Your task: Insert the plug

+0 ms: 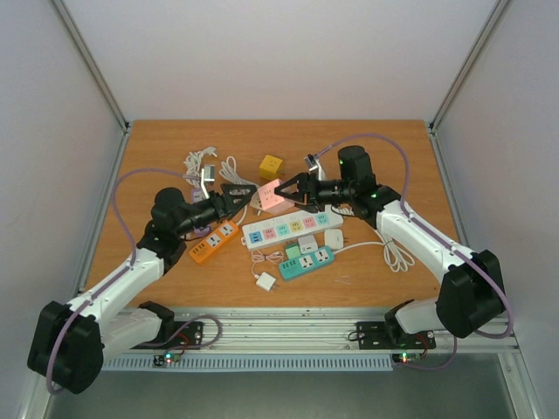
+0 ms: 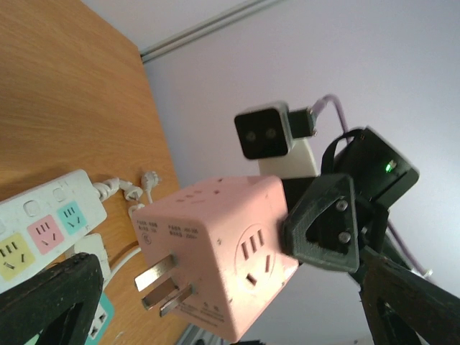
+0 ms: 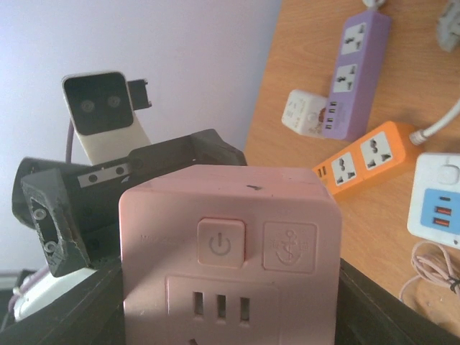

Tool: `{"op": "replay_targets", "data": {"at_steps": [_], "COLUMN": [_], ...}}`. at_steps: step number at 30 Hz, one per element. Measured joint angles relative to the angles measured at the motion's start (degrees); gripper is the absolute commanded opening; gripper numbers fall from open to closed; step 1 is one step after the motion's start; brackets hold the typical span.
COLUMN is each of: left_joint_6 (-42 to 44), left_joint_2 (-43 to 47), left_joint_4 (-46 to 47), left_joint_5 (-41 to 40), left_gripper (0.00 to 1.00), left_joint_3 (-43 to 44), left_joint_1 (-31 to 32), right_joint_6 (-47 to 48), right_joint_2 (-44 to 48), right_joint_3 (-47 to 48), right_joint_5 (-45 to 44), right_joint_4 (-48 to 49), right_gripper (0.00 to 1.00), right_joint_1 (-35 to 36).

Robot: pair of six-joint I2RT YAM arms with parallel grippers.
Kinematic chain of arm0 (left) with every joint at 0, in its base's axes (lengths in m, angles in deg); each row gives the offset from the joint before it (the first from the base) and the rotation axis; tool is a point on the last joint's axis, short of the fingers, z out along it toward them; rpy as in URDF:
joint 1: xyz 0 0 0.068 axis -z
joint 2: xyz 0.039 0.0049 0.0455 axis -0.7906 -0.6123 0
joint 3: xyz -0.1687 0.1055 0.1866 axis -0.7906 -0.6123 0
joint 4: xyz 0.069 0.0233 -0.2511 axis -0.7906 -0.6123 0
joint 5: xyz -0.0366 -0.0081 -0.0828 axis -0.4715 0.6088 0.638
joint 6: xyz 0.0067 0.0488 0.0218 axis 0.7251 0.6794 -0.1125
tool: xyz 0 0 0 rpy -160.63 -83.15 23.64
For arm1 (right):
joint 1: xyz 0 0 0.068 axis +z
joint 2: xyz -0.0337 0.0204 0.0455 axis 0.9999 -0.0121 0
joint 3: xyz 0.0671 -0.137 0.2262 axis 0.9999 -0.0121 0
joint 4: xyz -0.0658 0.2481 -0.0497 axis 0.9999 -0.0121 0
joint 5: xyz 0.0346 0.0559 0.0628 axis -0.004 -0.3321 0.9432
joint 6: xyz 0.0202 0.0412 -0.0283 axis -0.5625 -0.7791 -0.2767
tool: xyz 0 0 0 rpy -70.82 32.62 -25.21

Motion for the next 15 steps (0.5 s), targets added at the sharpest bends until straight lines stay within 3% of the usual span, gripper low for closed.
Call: {"op": "replay_targets", "data": {"at_steps": [7,15], "left_joint_6": [2.75,-0.72], "left_joint_2": [2.56,1.95], "left_joint_4": [-1.29,-0.44], "left_joint_5": [1.05,4.02], "left_gripper": [0.97,0.96], "left_joint_3": [2.23,4.63], "left_joint_1": [1.01,1.77], "right_joint_6": [9.44,8.57], "right_joint_2": [1.25,3.06], "right_joint_3": [4.61,5.16], "right_joint_5": [4.5,7.08], "right_joint_4": [-3.5,-1.75], "right_gripper": [0.52,0.52], "right_joint_1": [0.2,0.85]}}
